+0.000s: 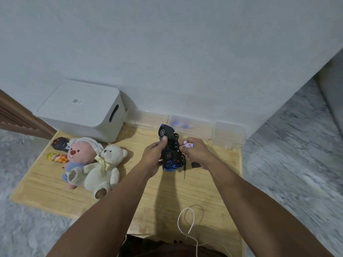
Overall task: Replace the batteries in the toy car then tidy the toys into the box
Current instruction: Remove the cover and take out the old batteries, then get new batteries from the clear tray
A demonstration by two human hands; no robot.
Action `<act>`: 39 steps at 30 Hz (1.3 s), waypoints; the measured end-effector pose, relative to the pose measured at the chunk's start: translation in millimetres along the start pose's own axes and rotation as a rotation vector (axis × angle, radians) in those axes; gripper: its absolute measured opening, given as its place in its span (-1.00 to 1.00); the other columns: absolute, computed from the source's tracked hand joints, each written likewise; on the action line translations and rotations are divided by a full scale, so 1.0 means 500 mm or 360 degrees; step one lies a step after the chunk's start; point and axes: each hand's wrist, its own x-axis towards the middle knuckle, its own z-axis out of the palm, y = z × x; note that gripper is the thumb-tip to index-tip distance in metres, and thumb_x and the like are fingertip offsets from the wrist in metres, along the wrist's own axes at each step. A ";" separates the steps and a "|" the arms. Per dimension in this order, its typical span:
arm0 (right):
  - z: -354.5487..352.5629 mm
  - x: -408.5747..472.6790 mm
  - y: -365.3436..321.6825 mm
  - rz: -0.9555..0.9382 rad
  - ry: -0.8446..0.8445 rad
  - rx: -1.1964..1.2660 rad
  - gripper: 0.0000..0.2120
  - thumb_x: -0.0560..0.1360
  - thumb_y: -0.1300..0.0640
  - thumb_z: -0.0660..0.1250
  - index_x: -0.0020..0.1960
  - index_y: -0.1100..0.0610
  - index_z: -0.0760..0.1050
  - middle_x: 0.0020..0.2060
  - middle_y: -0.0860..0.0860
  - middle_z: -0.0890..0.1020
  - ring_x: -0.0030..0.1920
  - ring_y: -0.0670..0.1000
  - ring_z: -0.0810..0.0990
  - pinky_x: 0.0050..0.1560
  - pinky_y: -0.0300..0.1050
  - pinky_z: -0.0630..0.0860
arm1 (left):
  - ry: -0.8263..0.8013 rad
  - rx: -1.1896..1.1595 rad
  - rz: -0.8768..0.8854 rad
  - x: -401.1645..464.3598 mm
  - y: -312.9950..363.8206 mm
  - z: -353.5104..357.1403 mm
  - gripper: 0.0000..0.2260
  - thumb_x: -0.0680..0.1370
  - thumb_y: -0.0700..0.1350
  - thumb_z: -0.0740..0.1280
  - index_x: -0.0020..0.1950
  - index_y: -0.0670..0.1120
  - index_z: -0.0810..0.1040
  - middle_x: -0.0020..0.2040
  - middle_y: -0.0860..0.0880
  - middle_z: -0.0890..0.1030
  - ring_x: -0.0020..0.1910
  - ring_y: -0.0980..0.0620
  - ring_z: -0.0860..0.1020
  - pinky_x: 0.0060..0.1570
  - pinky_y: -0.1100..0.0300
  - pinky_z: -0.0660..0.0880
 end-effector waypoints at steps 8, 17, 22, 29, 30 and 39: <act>-0.013 0.000 0.012 0.0197 0.0011 0.0173 -0.83 0.48 0.32 0.29 -0.01 0.12 0.56 -0.27 0.03 0.54 -0.43 -0.05 0.42 -0.53 -0.28 0.31 | 0.0028 0.0083 -0.0026 -0.006 0.008 0.023 -0.68 0.46 -0.03 0.48 0.08 -0.14 0.49 0.00 -0.17 0.65 -0.12 -0.10 0.64 -0.13 0.00 0.60; -0.032 -0.002 0.027 0.0490 0.0015 0.0730 -0.95 0.54 0.21 0.31 0.00 0.16 0.50 -0.21 0.10 0.53 -0.39 -0.01 0.46 -0.39 -0.19 0.43 | 0.0500 0.1097 0.0508 0.012 -0.037 -0.026 -0.54 0.32 0.06 0.55 0.12 -0.10 0.54 -0.01 -0.05 0.56 -0.12 -0.01 0.60 -0.06 0.04 0.58; -0.030 -0.008 0.035 0.0561 0.0100 0.0703 -0.88 0.57 0.22 0.27 0.10 0.19 0.51 -0.24 0.08 0.52 -0.38 -0.02 0.45 -0.41 -0.18 0.40 | 0.0684 0.1652 0.0530 0.011 -0.067 -0.020 -0.52 0.39 0.11 0.46 0.24 -0.05 0.51 0.16 -0.04 0.44 0.13 -0.08 0.49 0.10 -0.09 0.49; -0.058 -0.013 0.044 0.0621 0.0309 0.0793 -0.91 0.56 0.22 0.30 0.04 0.19 0.52 -0.27 0.08 0.54 -0.35 -0.02 0.47 -0.38 -0.16 0.42 | 0.0814 0.2371 0.0456 0.002 -0.108 -0.011 -0.52 0.46 0.11 0.38 0.31 -0.03 0.38 0.19 -0.03 0.39 0.17 -0.07 0.39 0.04 0.01 0.38; -0.063 -0.014 0.046 0.0627 0.0350 0.0825 -0.91 0.55 0.23 0.30 0.04 0.20 0.52 -0.27 0.09 0.54 -0.36 -0.02 0.47 -0.38 -0.16 0.42 | 0.0811 0.2392 0.0456 0.002 -0.112 -0.009 -0.51 0.46 0.11 0.38 0.30 -0.03 0.37 0.19 -0.04 0.39 0.16 -0.06 0.39 0.03 0.02 0.38; -0.117 -0.013 0.055 0.0779 0.0757 0.1236 -0.88 0.54 0.32 0.16 -0.05 0.25 0.47 -0.29 0.10 0.52 -0.37 -0.01 0.47 -0.41 -0.20 0.43 | 0.0875 0.2416 0.0432 0.011 -0.106 0.016 -0.40 0.43 0.34 0.28 0.24 -0.09 0.35 0.13 -0.08 0.40 0.13 -0.09 0.41 0.06 0.01 0.40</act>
